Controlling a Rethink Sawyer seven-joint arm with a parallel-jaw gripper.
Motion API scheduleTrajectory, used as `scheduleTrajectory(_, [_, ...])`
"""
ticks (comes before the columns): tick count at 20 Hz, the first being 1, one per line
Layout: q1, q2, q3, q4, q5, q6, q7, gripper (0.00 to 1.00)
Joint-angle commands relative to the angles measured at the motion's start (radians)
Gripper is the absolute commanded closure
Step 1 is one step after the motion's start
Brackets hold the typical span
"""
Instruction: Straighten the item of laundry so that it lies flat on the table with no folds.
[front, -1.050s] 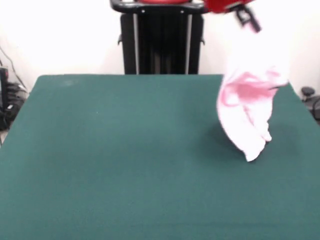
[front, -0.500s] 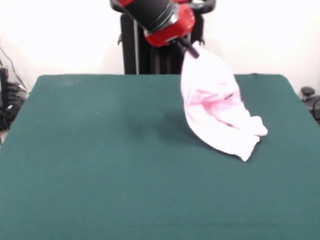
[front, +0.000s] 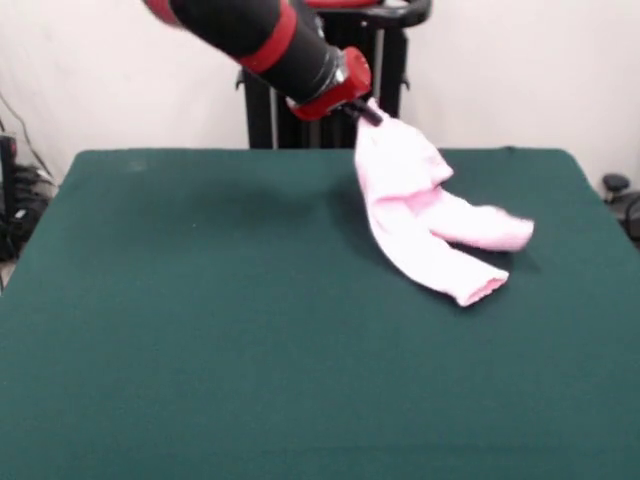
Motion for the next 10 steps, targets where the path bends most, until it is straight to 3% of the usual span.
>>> scheduleTrajectory(1, [-0.055, 0.243, 0.040, -0.268, -0.241, -0.033, -0.242, 1.00])
scheduleTrajectory(6, [-0.139, 0.314, 0.058, -0.374, -0.409, 0.011, -0.218, 1.00])
scheduleTrajectory(10, [-0.178, 0.317, 0.070, -0.429, -0.504, 0.031, -0.178, 1.00])
